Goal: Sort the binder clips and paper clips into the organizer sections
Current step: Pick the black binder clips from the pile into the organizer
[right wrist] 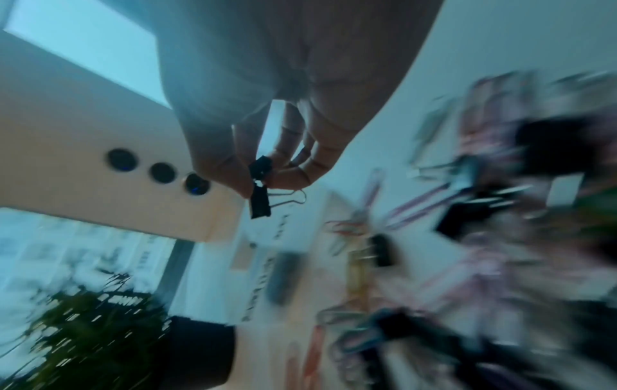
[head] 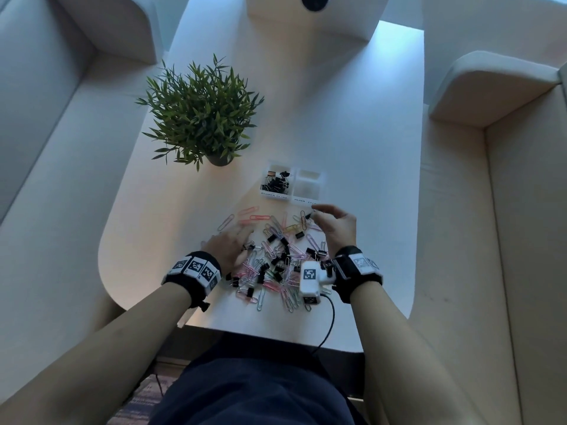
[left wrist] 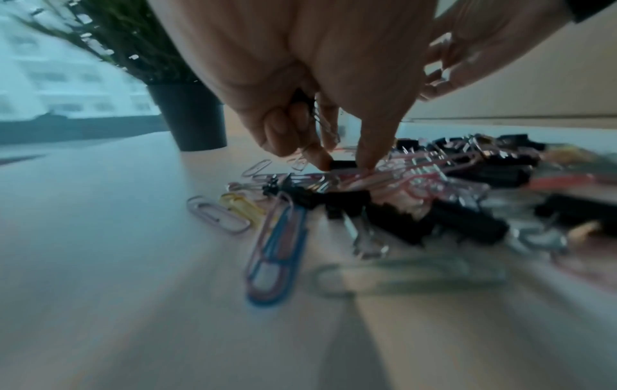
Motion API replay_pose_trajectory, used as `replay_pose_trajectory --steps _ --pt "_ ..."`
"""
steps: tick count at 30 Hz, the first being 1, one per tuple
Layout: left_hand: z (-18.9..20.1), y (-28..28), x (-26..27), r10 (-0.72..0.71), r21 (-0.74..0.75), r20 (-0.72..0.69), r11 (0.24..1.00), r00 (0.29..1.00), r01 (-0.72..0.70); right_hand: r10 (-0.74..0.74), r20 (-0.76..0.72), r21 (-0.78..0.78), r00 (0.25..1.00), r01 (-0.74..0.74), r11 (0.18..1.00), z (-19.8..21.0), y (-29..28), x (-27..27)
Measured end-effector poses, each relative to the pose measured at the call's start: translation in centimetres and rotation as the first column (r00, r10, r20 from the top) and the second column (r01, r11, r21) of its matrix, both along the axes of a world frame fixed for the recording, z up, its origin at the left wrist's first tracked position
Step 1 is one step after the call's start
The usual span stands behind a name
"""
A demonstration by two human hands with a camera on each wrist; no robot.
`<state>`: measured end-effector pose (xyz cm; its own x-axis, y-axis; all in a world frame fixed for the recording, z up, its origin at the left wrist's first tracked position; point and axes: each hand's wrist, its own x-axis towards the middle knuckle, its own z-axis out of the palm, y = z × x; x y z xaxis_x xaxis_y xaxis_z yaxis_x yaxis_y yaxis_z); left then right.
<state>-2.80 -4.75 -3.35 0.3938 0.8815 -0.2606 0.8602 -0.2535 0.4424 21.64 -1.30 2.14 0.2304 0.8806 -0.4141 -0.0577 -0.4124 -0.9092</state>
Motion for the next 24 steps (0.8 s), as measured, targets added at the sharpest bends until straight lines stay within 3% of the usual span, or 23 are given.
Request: replay_pose_trajectory --steps 4,7,11,13,15,18,21,24 --pt "1.7 0.0 0.1 0.166 -0.022 0.162 0.986 0.973 -0.164 0.07 0.078 0.079 0.995 -0.076 0.994 1.7 4.2 -3.1" --pt "4.3 0.4 0.6 0.366 -0.02 0.282 0.927 0.887 -0.376 0.09 0.196 0.084 0.976 -0.108 0.991 1.1 6.9 -5.4" --pt "8.1 4.4 2.0 0.536 -0.124 0.318 0.841 0.782 -0.527 0.231 0.424 0.069 0.876 -0.285 0.956 0.4 8.0 -6.7" --pt "9.2 7.5 3.3 0.565 -0.164 0.335 0.823 0.754 -0.544 0.208 0.54 0.118 0.815 -0.319 0.94 0.5 7.3 -6.1" --pt "9.7 10.6 4.8 0.538 -0.165 0.336 0.842 0.773 -0.514 0.087 0.587 0.211 0.805 -0.255 0.944 0.6 6.2 -4.6" --pt "9.5 13.6 7.0 0.434 -0.162 0.204 0.899 0.877 -0.407 -0.044 0.614 0.225 0.788 -0.121 0.967 -0.1 3.8 -1.4" --pt "8.7 14.2 8.0 0.165 -0.173 -0.021 0.971 0.986 -0.166 0.19 0.667 0.031 0.72 -0.282 0.959 -1.6 1.3 1.1" --pt "8.0 13.1 7.4 0.06 -0.028 -0.057 0.998 0.997 -0.062 0.46 0.659 -0.111 0.595 -0.529 0.842 -2.9 -0.6 0.9"
